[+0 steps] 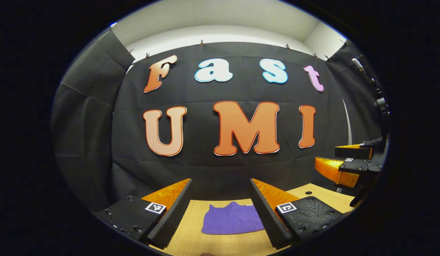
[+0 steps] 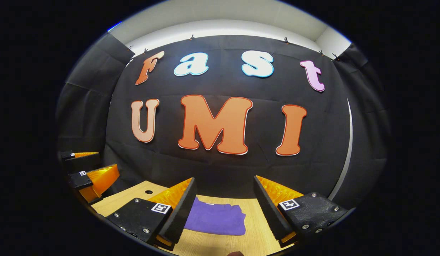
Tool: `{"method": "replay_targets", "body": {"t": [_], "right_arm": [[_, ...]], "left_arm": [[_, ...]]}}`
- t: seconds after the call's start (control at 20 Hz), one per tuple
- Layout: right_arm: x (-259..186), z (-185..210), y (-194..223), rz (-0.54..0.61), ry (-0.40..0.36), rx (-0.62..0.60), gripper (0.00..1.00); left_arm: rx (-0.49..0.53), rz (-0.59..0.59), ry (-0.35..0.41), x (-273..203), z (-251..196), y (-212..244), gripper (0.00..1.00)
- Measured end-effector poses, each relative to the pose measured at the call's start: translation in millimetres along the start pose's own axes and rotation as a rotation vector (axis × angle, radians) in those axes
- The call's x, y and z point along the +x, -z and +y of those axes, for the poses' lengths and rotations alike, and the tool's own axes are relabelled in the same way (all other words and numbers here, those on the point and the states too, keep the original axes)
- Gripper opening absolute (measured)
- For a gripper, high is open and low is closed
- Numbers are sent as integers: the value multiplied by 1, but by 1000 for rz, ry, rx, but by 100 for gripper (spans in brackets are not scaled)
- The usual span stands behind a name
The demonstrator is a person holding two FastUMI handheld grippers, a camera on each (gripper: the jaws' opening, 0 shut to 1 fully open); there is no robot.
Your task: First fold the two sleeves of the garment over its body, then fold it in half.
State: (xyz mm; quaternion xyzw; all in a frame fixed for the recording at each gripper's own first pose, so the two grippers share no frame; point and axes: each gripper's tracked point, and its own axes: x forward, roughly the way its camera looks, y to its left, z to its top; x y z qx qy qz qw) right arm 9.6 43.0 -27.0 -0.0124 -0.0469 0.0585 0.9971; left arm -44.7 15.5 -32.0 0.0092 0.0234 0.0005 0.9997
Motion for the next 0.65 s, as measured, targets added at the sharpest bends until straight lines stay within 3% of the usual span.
{"method": "replay_targets", "body": {"t": [0.65], "right_arm": [[-5, 7, 4, 14, -20, -19, 95]], "left_arm": [[5, 18, 8, -9, 0, 4, 97]]}}
